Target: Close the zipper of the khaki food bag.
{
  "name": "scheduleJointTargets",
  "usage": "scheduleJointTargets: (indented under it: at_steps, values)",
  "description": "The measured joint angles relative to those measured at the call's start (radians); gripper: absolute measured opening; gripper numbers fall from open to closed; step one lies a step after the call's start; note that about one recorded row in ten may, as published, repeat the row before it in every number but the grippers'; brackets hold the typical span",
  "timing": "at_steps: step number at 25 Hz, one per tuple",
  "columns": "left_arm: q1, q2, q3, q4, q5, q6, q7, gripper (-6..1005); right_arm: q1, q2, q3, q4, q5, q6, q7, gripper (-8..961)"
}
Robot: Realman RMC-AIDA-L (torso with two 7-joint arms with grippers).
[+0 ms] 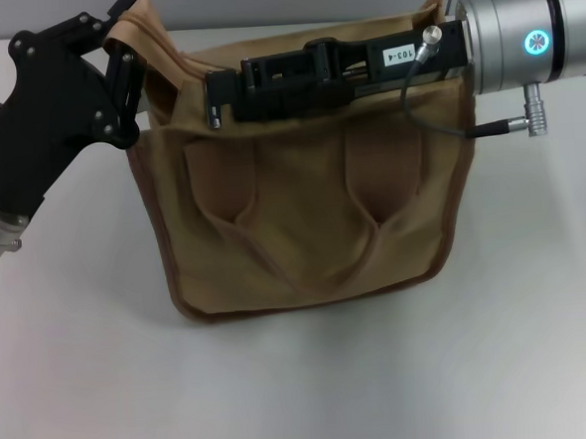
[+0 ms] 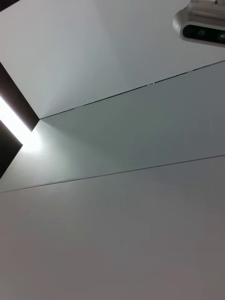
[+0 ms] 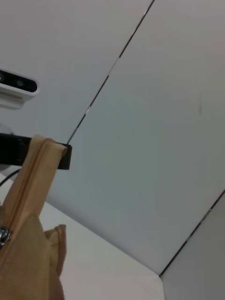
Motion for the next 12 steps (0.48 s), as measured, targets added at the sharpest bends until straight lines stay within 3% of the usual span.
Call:
scheduleJointTargets:
  at_steps: [5, 12]
  values:
    - [-0.004, 0.000, 0.001, 0.000, -0.002, 0.004, -0.004, 24, 0.003, 0.001, -0.001, -0.008, -0.001, 0.015, 0.000, 765]
    - [-0.015, 0.000, 0.002, 0.001, -0.003, -0.006, -0.028, 24, 0.006, 0.005, -0.004, -0.032, -0.001, 0.017, 0.001, 553]
